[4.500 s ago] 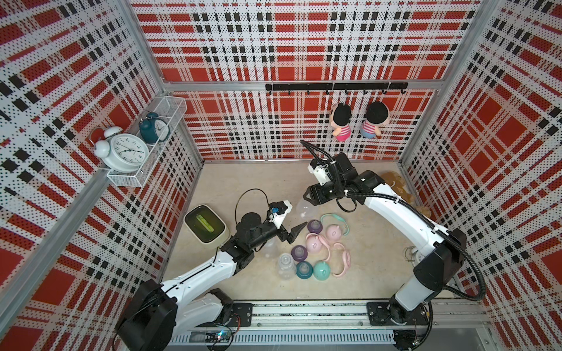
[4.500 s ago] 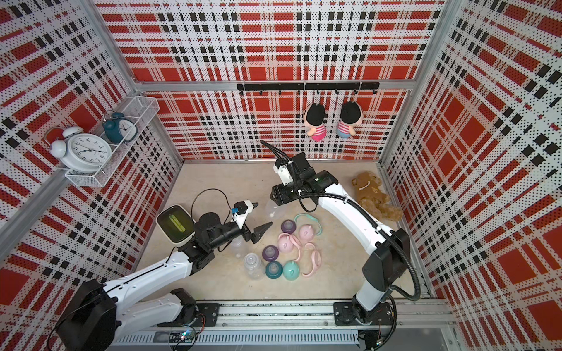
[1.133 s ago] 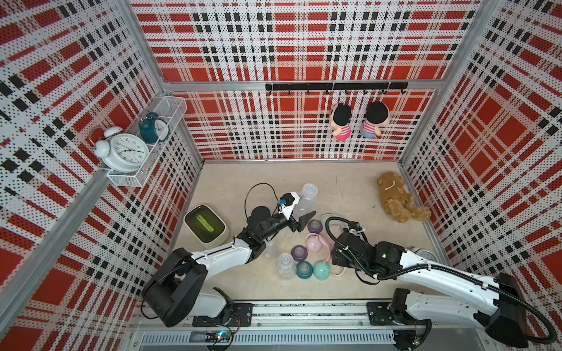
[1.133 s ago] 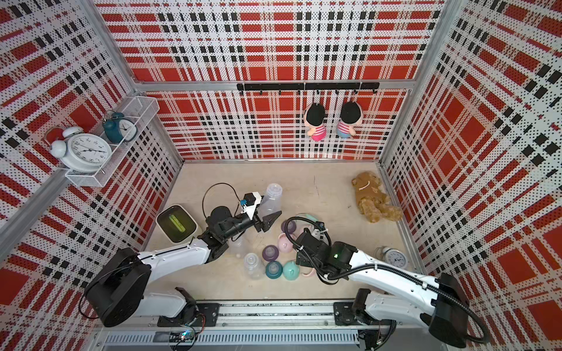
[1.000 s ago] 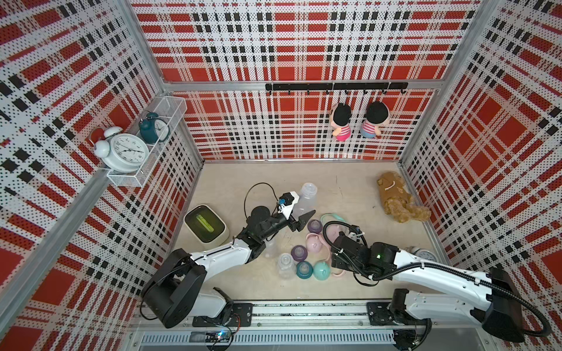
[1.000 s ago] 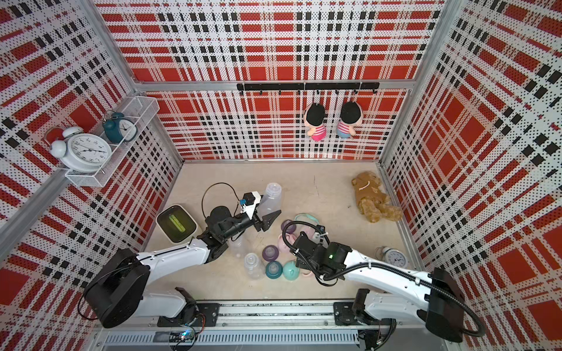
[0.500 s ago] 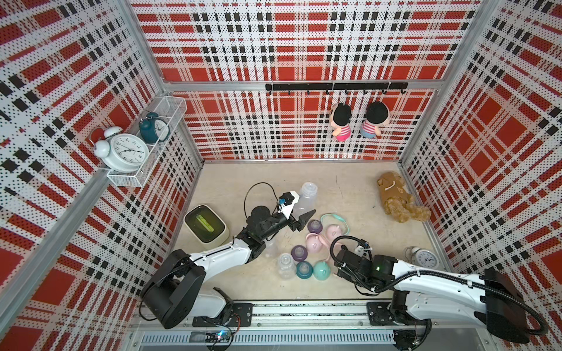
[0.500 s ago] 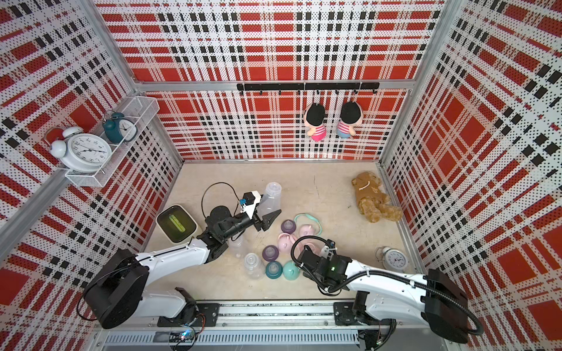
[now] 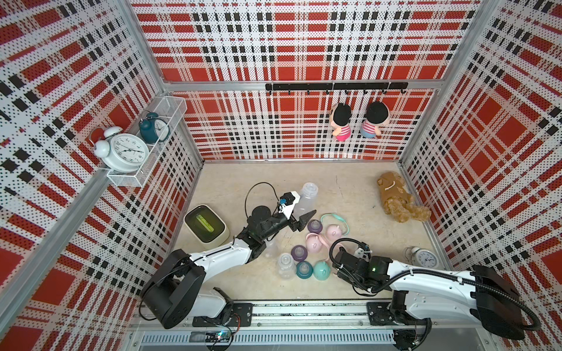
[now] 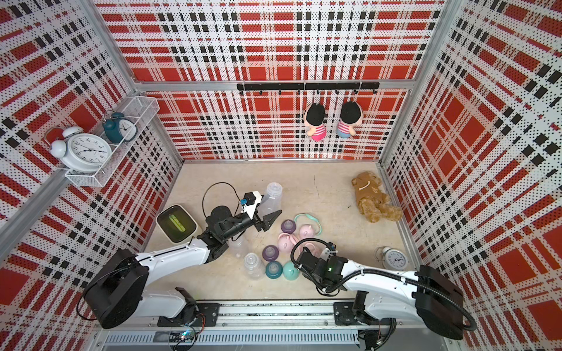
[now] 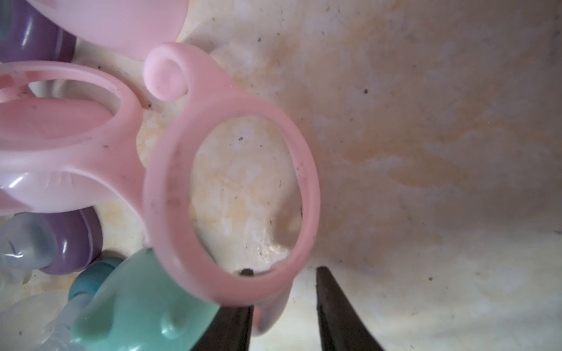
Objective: Assemble the baby bottles
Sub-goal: Pick up the handle at the center of the board.
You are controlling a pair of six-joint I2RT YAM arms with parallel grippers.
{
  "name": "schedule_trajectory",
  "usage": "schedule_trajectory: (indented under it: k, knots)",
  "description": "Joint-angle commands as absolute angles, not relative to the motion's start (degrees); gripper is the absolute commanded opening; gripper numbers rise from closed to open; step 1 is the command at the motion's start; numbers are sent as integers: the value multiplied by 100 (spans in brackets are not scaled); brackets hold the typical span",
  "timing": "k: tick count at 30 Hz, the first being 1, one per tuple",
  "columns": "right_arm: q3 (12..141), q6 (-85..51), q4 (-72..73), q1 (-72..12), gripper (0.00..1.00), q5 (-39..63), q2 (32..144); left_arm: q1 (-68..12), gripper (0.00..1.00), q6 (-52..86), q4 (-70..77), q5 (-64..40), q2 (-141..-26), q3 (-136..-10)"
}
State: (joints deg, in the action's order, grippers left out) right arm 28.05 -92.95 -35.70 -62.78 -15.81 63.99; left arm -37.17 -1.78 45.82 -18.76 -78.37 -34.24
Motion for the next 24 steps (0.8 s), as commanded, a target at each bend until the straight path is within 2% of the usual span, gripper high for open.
schedule_trajectory:
  k: [1,4,13,19,24]
  knots:
    - [2635,-9444,-3376,-6208,34,-1527,6468,-3762,0,-237,4667,-1828,-7848,-3611]
    - [2627,-9394,-3414,-6162,30,-1538,6508,-3762,0,-238,4666,-1828,-7849,-3612]
    - [2576,-9279,-3719,-5996,8,-1675,6417,-3762,0,-236,4658,-1859,-7879,-3647]
    - [2636,-9287,-4133,-5986,2,-1943,6251,-3762,0,-215,4658,-1932,-7971,-3691]
    - [3367,-8830,-5176,-5866,0,-2579,6256,-3763,0,-212,4658,-2003,-7998,-3705]
